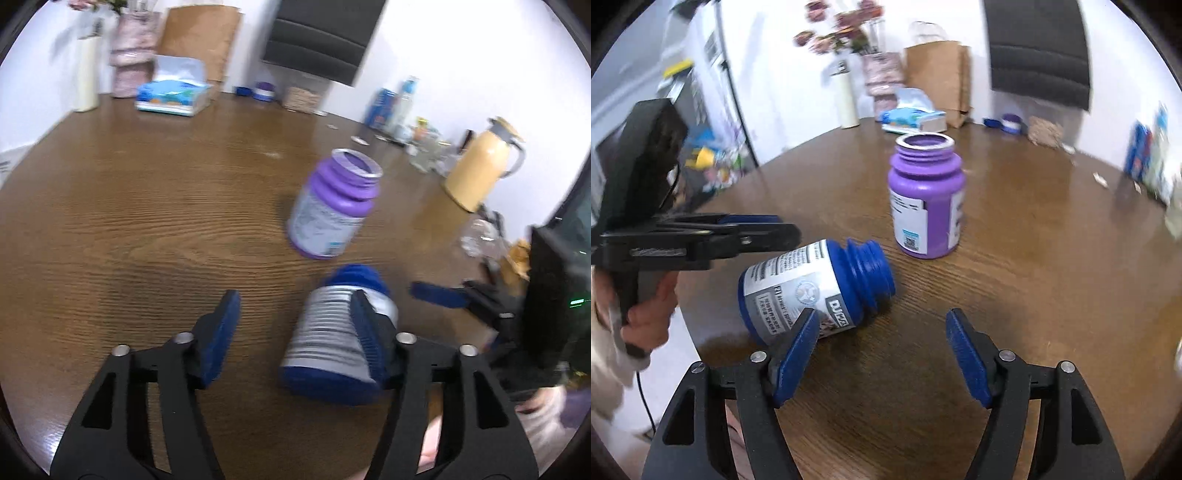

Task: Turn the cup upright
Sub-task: 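Grasp the blue-capped bottle body with the left tool and lift it, then grasp the blue cap with the right tool while the left tool holds the bottle body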

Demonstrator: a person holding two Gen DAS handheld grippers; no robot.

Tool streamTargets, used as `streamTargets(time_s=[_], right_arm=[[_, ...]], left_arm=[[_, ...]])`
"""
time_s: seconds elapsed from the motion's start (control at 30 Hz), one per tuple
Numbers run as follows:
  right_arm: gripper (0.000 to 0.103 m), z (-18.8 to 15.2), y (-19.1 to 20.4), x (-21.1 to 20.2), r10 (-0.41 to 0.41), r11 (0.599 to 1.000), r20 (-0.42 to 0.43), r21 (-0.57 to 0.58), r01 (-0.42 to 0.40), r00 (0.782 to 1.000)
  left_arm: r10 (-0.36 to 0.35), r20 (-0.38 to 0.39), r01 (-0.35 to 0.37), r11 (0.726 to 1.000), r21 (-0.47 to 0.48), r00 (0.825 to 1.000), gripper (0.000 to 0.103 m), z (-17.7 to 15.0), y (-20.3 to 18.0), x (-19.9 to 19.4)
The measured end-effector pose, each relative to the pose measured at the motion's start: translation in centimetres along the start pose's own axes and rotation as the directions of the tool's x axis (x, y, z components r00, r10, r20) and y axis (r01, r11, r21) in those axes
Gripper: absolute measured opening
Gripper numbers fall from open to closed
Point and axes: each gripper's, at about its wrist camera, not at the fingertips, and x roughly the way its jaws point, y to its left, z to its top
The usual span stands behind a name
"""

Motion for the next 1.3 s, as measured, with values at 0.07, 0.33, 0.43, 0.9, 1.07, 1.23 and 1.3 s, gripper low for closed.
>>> streamTargets(time_s=[0.07, 0.33, 0.43, 0.9, 1.07, 1.23, 1.3], right_arm=[[0.076, -0.4, -0.2, -0.3, -0.033, 0.999, 0.001, 0.029, 0.033, 0.999], [0.076, -2.5, -4.1, -3.1, -0.127, 0.979, 0.004, 0.163, 0.125, 0.992], [0.076, -3.6, -5.0, -4.2, -0.118, 0.974, 0.016, 0.198, 0.113, 0.993], [0.09, 3.7, -3.2, -9.4, 0.068, 0.986, 0.236, 0.135, -0.102, 0.969], [0.091, 11.2, -1.1, -9.1, 0.258, 0.956, 0.254, 0.072, -0.284, 0.932], [0.091, 16.6, 0.0, -5.6, 0.42, 0.887, 0.222, 0.104, -0.45, 0.88], [0.091, 18.1, 0.9, -4.1, 0.448, 0.877, 0.201, 0.093, -0.472, 0.871]], left_arm=[[-0.04, -0.04, 0.042, 0.998, 0.047, 0.998, 0.085, 0.8, -1.4, 0.1], [0.115, -0.299, -0.029, 0.96, 0.279, 0.947, 0.06, 1.1, -4.9, 6.6], [0.096, -0.308, -0.004, 0.958, 0.286, 0.947, 0.06, 1.1, -5.2, 6.9], [0.139, 0.323, -0.254, 0.902, 0.349, 0.936, 0.059, 3.8, -7.7, -4.1], [0.053, 0.478, -0.213, 0.934, 0.287, 0.877, 0.06, 5.0, -6.4, -6.4], [0.054, 0.513, -0.222, 0.936, 0.273, 0.857, 0.06, 5.6, -4.8, -6.2], [0.05, 0.521, -0.222, 0.936, 0.273, 0.852, 0.06, 5.7, -4.4, -6.1]])
